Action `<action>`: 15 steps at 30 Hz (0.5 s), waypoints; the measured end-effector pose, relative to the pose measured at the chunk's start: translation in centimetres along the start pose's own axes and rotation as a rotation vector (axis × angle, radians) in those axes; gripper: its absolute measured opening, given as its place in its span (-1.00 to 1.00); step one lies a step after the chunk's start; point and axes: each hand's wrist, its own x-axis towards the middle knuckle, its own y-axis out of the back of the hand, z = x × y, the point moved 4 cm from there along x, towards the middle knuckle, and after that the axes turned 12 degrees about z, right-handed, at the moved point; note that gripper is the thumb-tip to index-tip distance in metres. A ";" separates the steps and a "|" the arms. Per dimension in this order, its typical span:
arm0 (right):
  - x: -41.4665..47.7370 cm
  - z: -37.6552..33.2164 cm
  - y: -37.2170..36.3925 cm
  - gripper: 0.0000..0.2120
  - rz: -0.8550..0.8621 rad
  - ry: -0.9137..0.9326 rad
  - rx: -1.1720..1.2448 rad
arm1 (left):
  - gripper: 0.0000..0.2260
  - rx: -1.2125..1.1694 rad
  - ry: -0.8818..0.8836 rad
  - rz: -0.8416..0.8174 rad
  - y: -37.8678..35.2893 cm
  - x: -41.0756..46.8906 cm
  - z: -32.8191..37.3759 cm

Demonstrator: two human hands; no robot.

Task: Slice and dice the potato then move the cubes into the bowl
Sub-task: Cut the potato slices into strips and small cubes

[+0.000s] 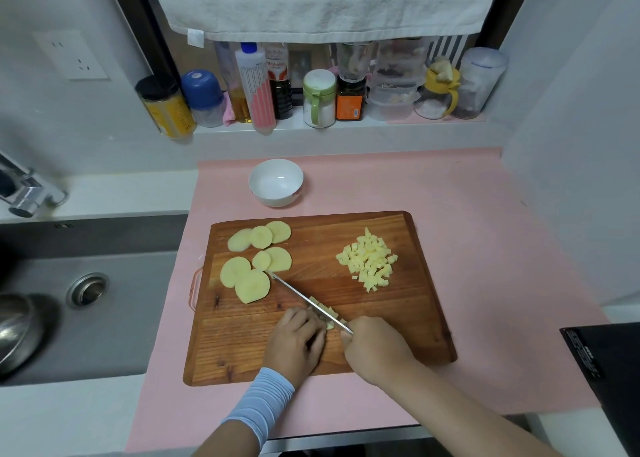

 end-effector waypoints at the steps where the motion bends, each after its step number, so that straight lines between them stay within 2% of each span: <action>1: 0.1 -0.1 -0.2 -0.77 0.001 -0.002 0.006 | -0.96 -0.002 -0.004 0.003 0.0 -0.1 0.0; 15: -0.5 -0.3 1.2 -0.71 0.011 0.060 -0.008 | -0.94 -0.016 0.018 0.022 -0.2 -1.1 -0.5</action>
